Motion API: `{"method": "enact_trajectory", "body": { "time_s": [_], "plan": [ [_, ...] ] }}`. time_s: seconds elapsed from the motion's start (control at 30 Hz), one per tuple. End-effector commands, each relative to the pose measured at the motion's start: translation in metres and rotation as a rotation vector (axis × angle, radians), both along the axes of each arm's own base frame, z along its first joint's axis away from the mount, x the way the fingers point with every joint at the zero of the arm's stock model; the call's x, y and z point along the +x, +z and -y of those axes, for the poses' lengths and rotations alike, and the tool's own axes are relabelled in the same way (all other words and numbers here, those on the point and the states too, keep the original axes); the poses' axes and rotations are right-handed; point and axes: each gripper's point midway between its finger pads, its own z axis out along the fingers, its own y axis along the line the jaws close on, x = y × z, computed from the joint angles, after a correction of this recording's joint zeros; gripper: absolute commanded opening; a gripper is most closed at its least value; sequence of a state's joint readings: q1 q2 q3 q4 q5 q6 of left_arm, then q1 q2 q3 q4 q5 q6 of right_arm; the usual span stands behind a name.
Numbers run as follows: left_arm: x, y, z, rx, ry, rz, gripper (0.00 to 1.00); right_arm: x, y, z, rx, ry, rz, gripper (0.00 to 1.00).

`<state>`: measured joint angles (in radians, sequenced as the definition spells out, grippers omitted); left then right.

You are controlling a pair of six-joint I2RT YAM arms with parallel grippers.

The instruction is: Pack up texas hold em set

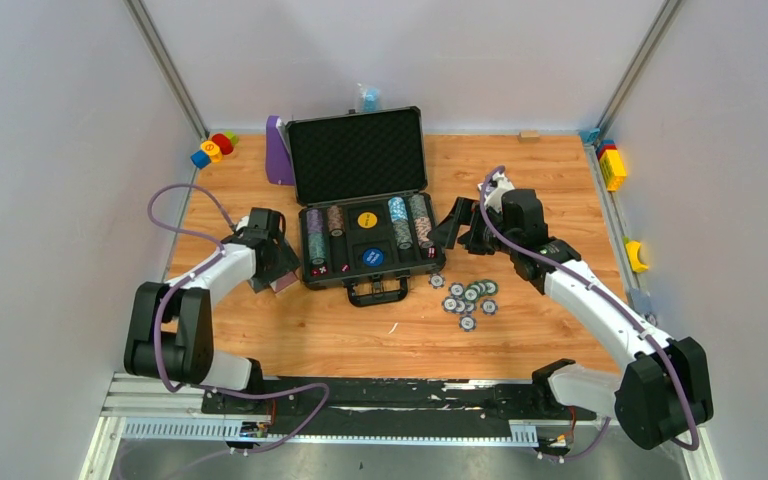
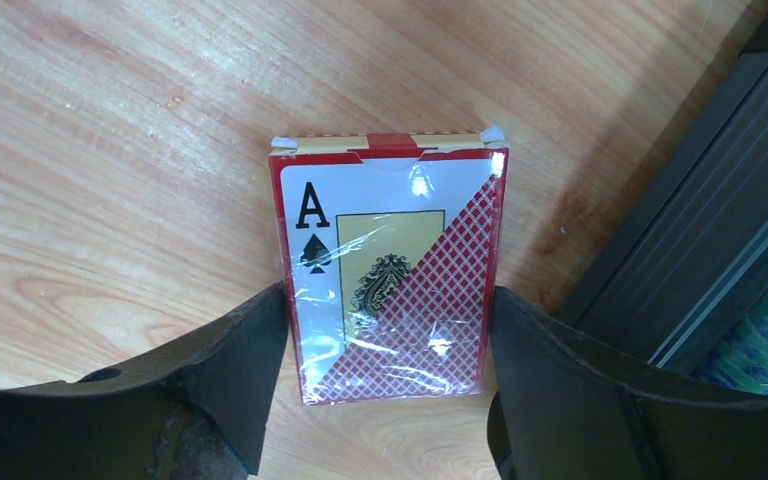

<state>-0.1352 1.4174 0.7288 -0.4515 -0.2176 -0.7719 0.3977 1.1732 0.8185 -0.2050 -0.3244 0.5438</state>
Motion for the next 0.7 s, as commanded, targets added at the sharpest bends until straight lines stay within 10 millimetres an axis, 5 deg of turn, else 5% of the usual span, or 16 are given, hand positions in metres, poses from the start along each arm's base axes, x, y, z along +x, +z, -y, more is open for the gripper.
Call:
{"method": "enact_trajectory", "body": {
  "time_s": [0.0,0.23,0.47,0.67],
  "plan": [
    [0.008,0.016,-0.008,0.03,0.041,0.046,0.77,0.002,0.018,0.0,0.009,0.009,0.062,0.93],
    [0.003,0.035,-0.018,0.083,0.026,0.073,0.55,0.002,0.016,0.001,0.007,0.008,0.056,0.93],
    [0.003,0.07,-0.025,0.138,-0.039,0.169,0.49,0.003,0.016,0.002,0.0,-0.003,0.058,0.93],
    [0.025,0.106,0.015,0.033,-0.26,0.34,0.34,0.002,0.024,0.005,-0.002,-0.005,0.082,0.92]
  ]
}}
